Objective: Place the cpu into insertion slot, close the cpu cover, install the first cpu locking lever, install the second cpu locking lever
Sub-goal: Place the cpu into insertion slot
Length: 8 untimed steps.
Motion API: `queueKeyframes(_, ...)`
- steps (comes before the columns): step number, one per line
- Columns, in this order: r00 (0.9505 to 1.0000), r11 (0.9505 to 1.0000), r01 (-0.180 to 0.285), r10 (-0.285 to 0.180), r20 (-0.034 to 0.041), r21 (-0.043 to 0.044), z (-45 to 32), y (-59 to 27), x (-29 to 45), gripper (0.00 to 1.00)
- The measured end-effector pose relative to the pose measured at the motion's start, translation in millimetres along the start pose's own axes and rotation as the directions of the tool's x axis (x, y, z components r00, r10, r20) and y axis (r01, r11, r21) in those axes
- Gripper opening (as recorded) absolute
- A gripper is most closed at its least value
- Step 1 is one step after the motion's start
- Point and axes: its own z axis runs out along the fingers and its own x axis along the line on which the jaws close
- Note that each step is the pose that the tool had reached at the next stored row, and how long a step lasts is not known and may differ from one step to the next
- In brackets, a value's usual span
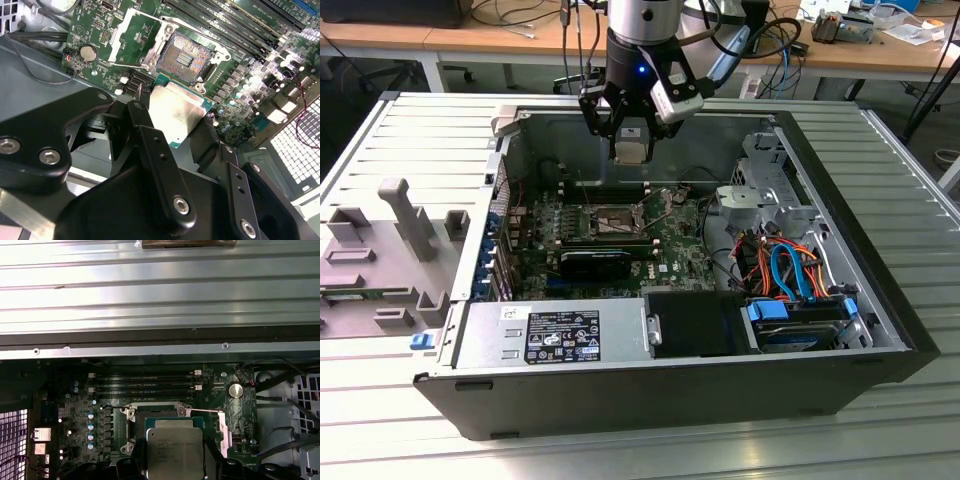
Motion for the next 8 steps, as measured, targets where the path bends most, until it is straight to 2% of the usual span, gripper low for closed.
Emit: queueKeyframes(8, 0.9994, 0.9994, -0.035, 0.035, 0.0030, -0.0006, 0.3, 0.0, 0.0, 0.55)
